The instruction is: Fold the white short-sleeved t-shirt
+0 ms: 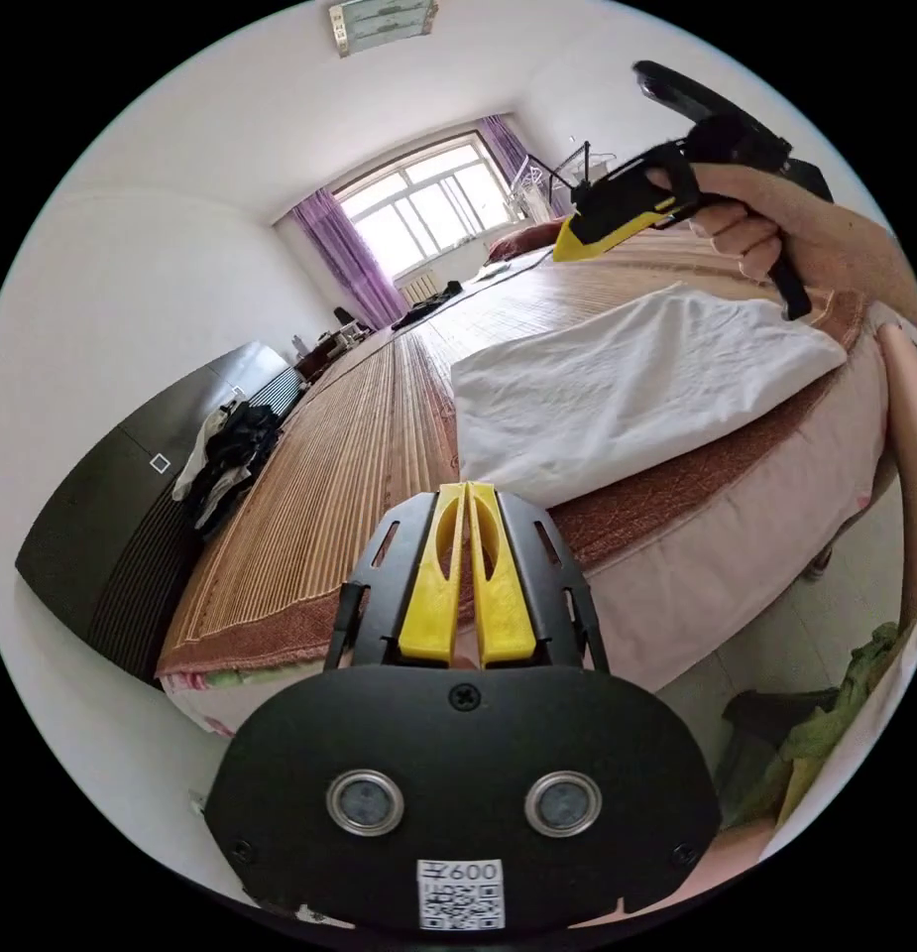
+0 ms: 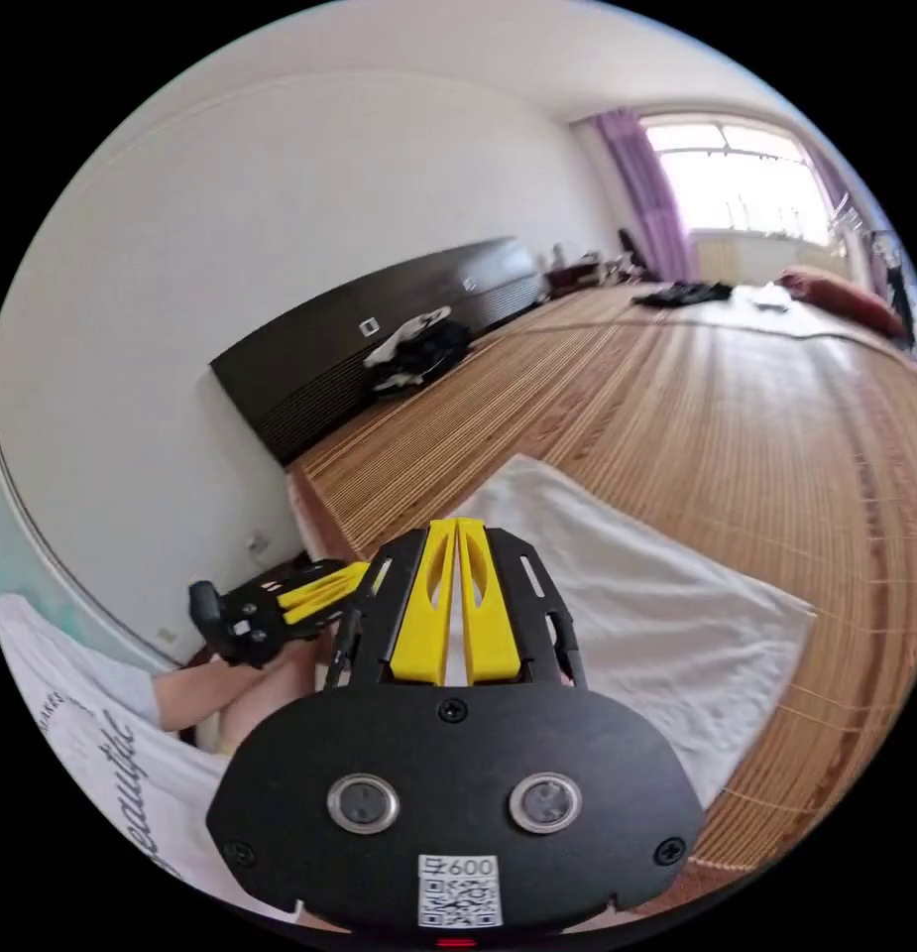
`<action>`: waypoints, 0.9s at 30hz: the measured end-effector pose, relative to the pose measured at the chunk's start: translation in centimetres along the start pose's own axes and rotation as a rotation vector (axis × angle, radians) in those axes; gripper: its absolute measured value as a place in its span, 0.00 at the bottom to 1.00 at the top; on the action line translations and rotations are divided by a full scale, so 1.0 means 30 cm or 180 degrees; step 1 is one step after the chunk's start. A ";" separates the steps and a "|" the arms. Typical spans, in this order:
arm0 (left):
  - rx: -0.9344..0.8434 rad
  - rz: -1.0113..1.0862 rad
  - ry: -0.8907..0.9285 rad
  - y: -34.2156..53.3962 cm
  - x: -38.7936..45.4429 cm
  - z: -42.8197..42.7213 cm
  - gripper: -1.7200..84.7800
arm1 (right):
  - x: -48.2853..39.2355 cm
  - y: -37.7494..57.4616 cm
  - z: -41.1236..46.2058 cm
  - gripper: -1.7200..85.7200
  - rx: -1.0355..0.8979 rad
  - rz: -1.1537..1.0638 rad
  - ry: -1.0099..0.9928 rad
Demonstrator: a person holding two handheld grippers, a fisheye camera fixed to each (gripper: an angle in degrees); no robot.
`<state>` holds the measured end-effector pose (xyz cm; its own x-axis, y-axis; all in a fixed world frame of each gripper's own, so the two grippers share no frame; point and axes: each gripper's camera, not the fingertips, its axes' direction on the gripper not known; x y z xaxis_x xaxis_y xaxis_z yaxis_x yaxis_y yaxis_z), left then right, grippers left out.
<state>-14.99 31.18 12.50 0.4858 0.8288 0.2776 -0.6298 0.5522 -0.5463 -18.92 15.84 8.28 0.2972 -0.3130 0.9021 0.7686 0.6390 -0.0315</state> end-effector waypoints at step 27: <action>0.0232 -0.0322 0.0399 0.115 -0.139 0.249 0.03 | 0.000 -0.493 0.316 0.01 -0.0880 -0.0167 -0.0253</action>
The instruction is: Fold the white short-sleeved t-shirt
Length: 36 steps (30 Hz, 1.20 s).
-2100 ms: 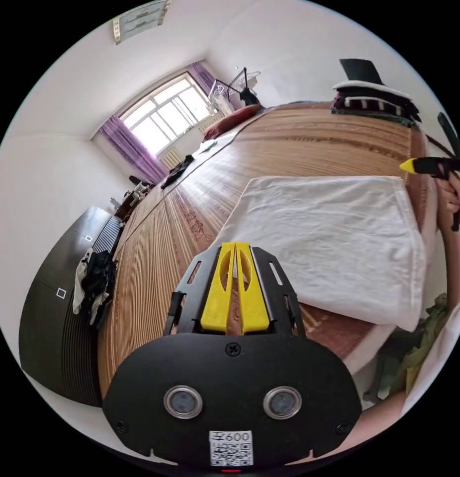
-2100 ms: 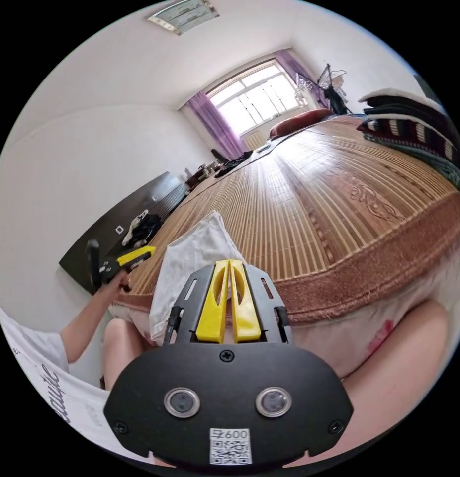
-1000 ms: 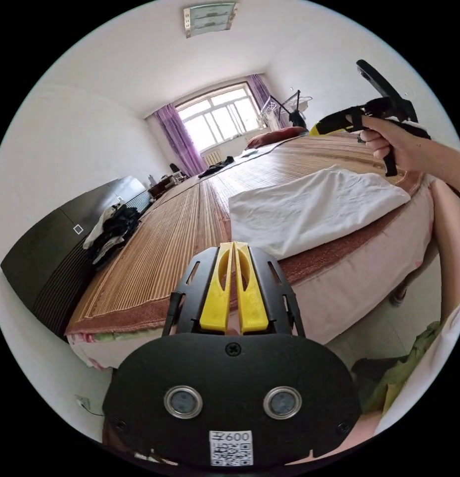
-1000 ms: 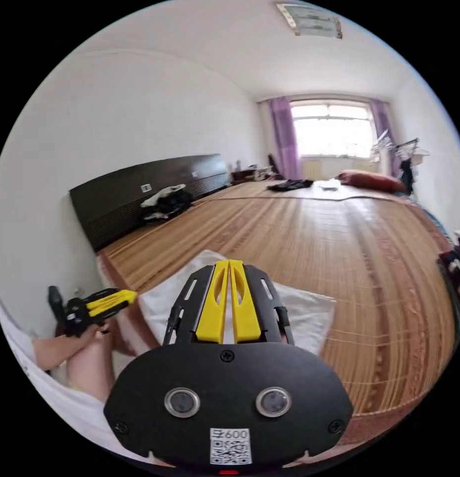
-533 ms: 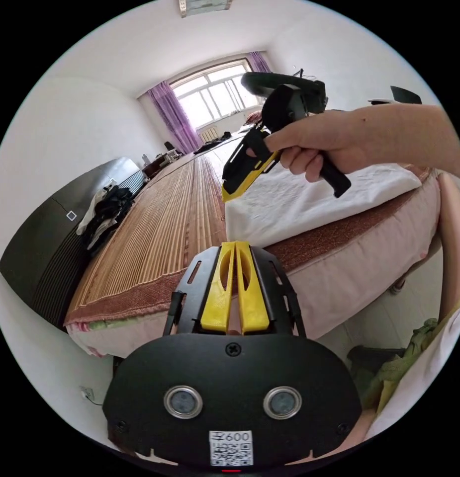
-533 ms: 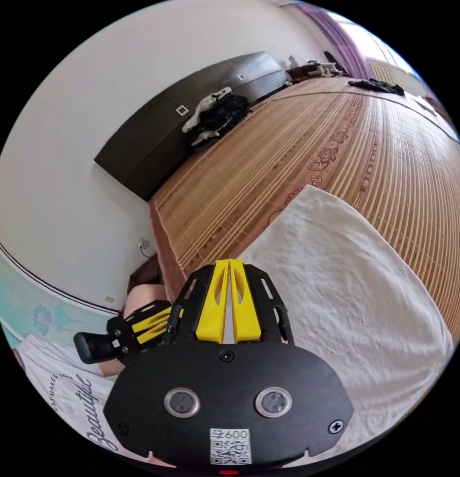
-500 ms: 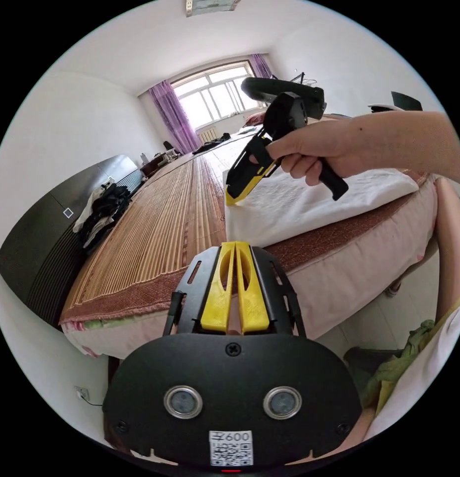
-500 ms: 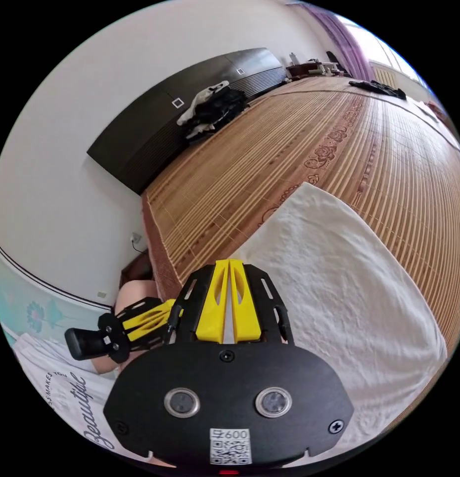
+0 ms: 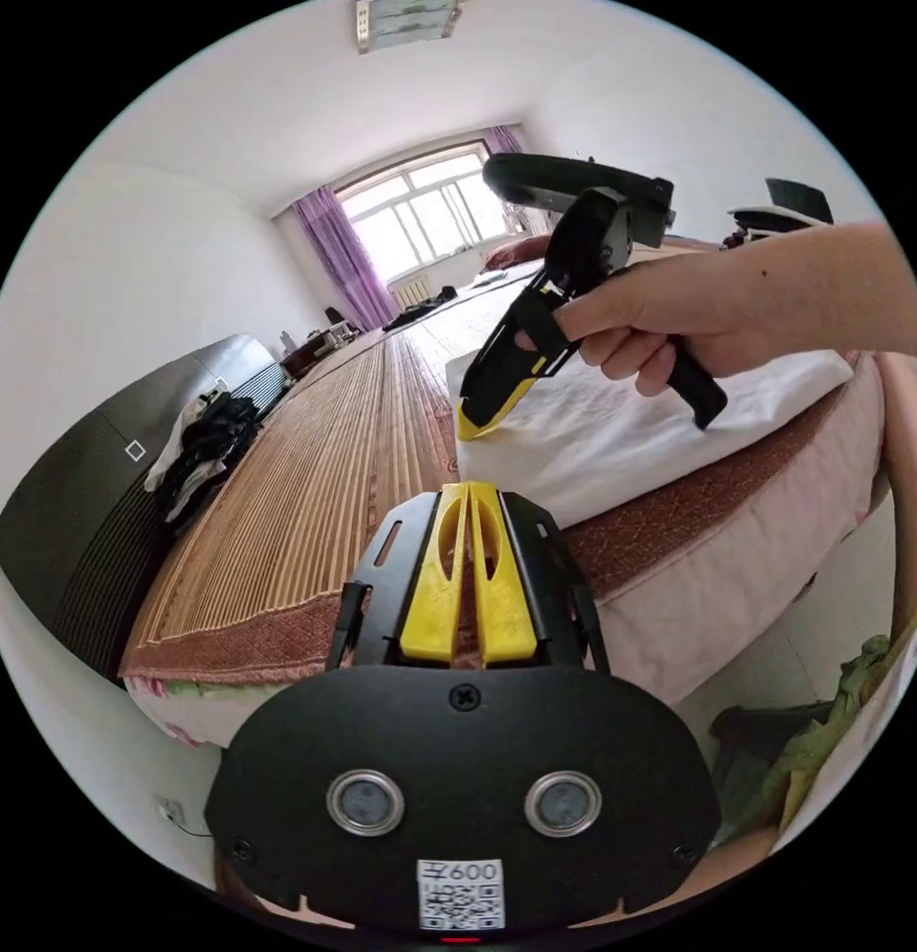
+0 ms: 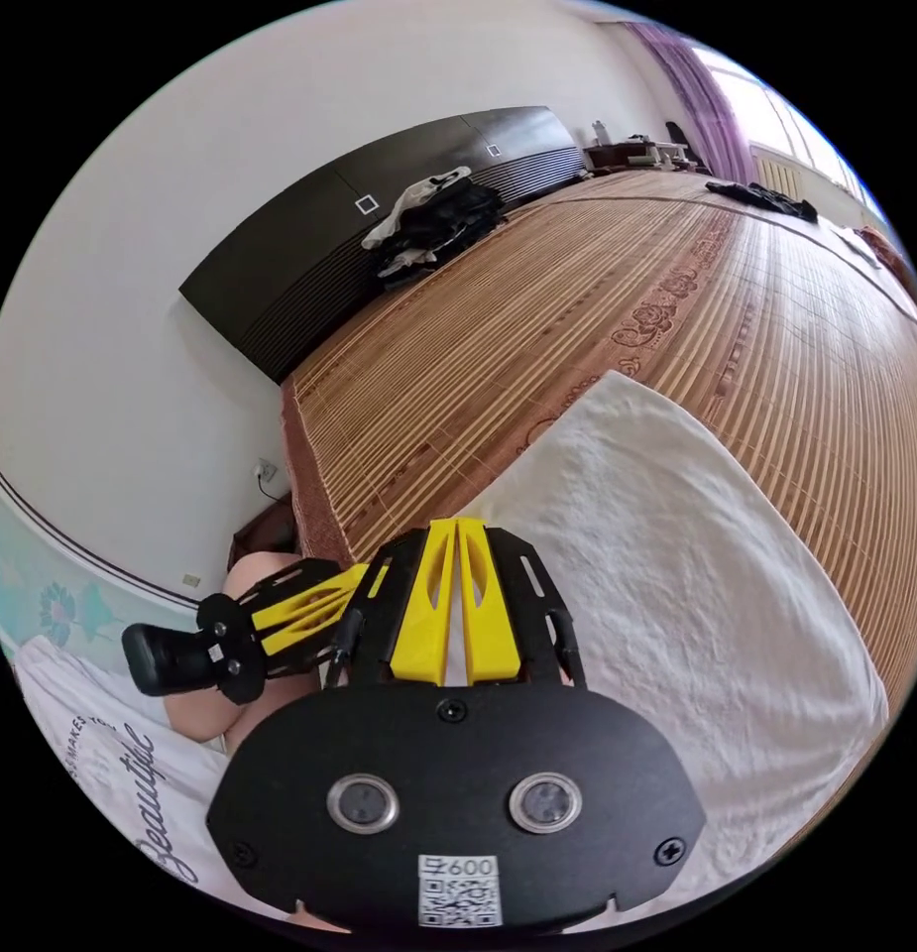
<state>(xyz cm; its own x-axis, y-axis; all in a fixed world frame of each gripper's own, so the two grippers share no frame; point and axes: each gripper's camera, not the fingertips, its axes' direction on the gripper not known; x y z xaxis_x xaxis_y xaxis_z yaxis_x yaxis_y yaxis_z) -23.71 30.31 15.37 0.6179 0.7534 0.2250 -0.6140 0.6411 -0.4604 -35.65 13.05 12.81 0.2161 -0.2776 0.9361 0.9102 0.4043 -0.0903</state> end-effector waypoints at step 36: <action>0.0052 -0.0765 0.0865 -0.571 -0.659 0.119 0.03 | 0.237 -0.338 -0.086 0.01 0.0058 0.0535 0.0692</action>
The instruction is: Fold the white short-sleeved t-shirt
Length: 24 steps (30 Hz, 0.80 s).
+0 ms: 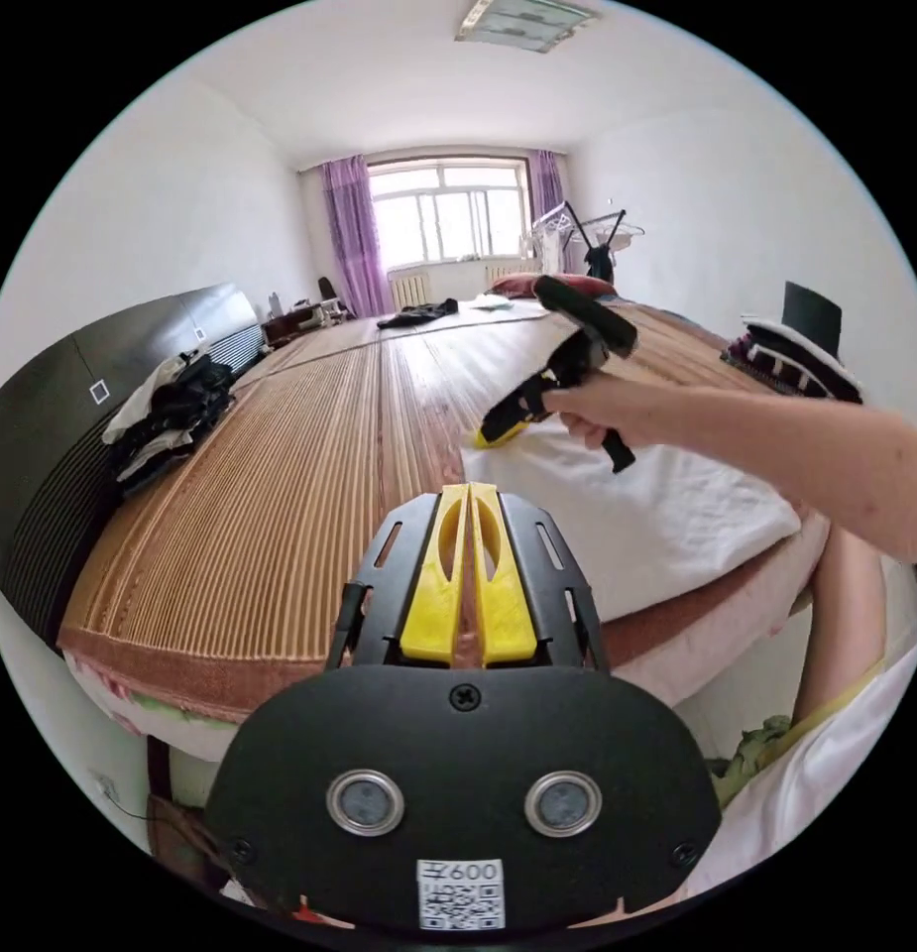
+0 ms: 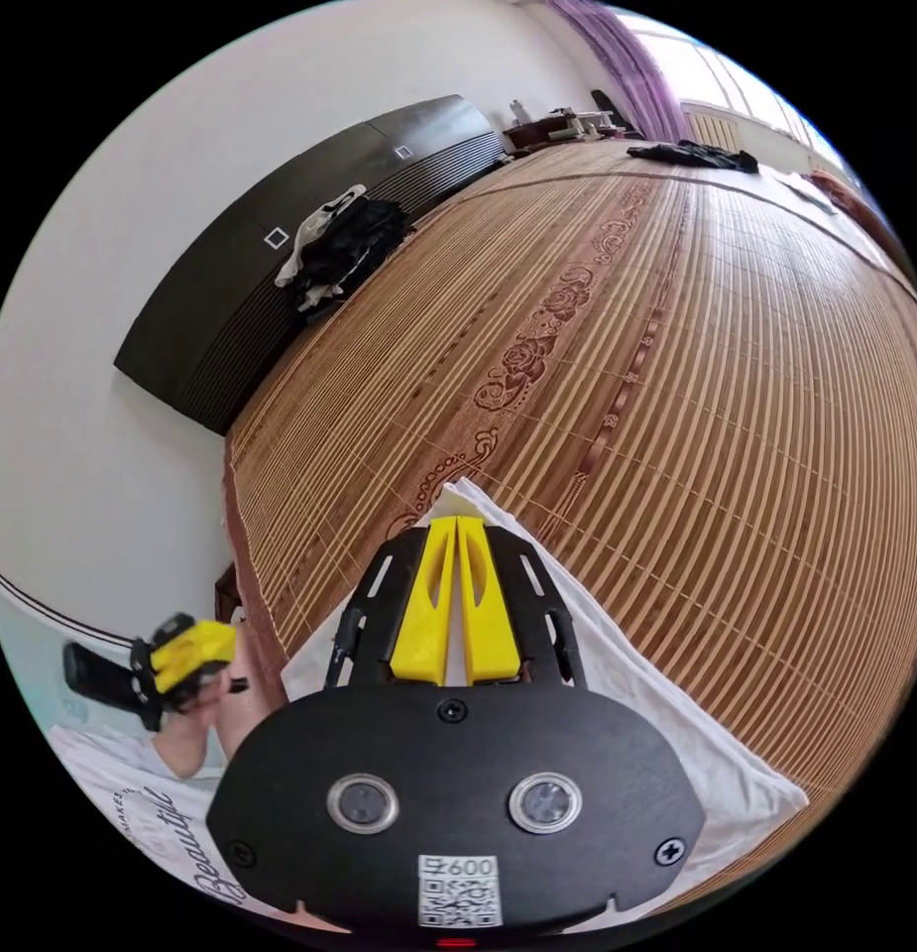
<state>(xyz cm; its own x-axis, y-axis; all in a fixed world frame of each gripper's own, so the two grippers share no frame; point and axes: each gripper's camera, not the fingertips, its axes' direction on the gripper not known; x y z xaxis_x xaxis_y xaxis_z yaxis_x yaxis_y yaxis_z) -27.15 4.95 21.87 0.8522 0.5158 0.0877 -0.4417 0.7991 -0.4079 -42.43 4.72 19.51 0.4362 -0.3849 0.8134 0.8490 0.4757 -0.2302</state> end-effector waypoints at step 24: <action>-0.1173 0.0476 -0.0244 -0.517 -0.023 0.559 0.03 | 0.330 0.437 -0.205 0.01 0.0379 0.0413 0.0089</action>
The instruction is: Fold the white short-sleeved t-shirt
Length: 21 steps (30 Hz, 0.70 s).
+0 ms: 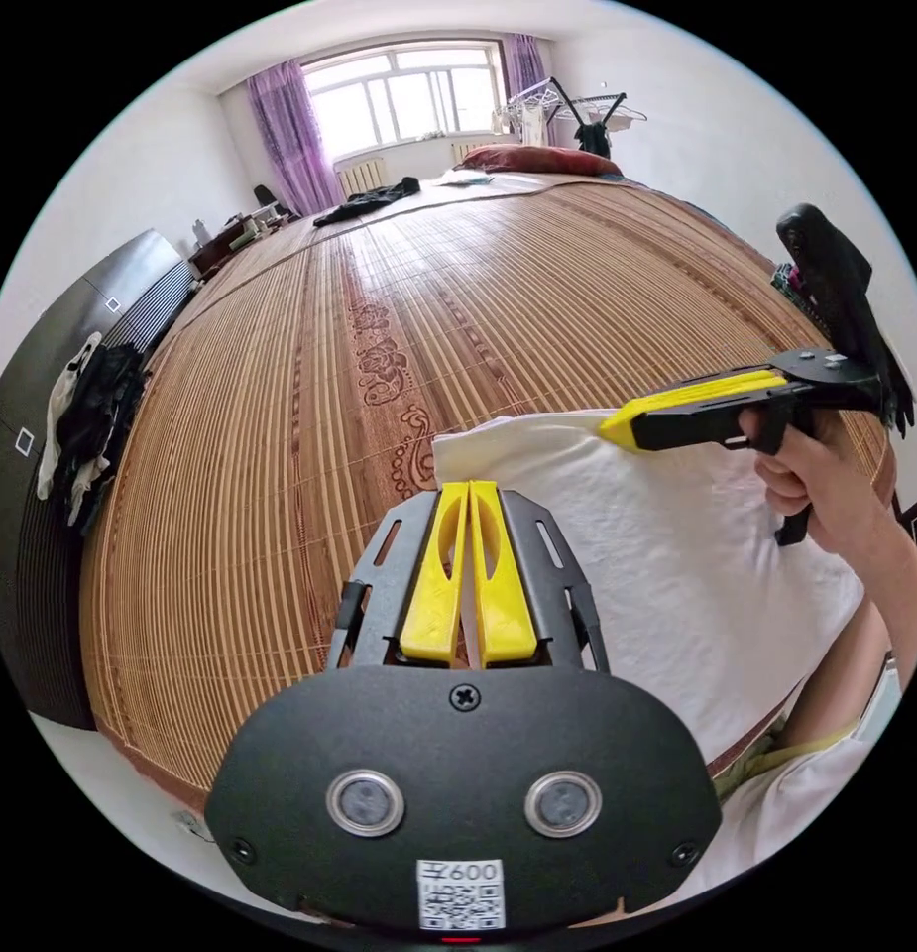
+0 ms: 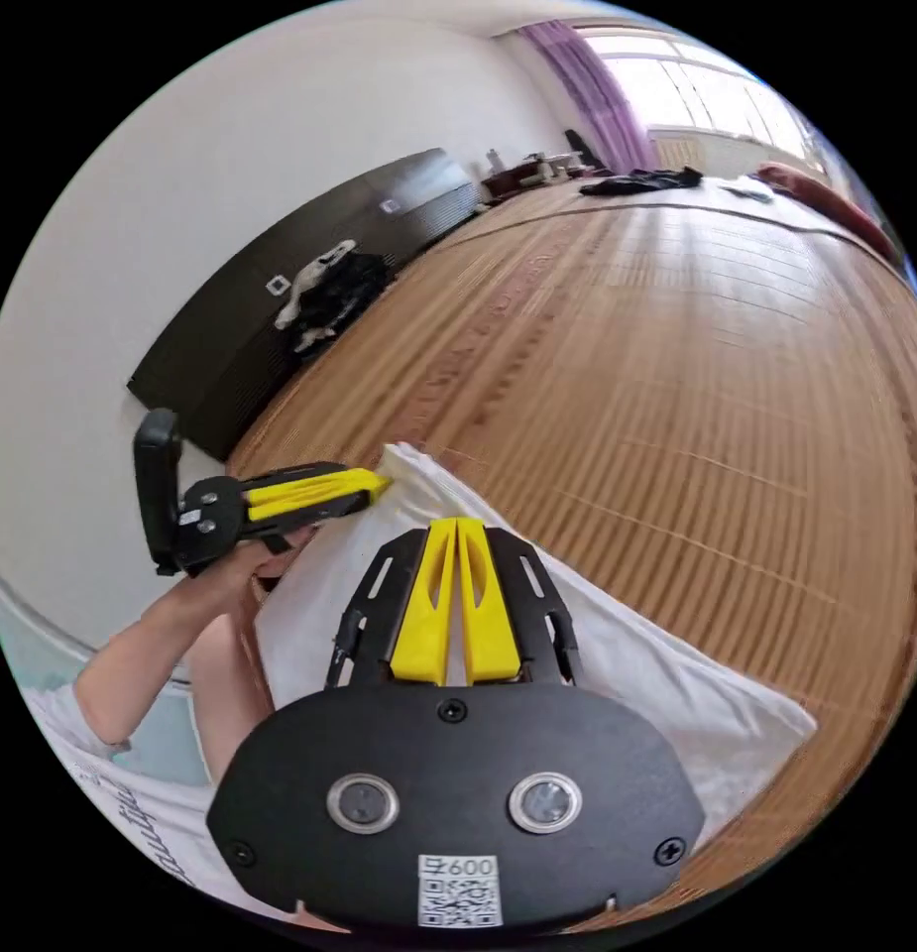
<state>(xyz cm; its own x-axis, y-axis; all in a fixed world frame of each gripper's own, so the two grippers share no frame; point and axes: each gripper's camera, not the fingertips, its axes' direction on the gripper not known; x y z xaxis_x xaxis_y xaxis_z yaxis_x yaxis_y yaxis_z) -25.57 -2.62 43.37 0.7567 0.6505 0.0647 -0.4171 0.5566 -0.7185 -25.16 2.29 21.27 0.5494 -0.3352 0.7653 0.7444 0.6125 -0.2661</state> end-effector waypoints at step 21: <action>0.0090 0.0066 -0.0143 -0.073 0.022 -0.106 0.03 | 0.347 0.489 -0.453 0.01 0.1116 0.0736 0.0035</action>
<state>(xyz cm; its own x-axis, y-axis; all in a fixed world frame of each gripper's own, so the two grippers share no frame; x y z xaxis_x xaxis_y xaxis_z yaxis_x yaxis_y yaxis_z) -22.55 -5.04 42.80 0.7246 0.6844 0.0815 -0.4470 0.5567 -0.7002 -3.36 -1.95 17.36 0.6924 -0.1667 0.7020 0.4277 0.8784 -0.2132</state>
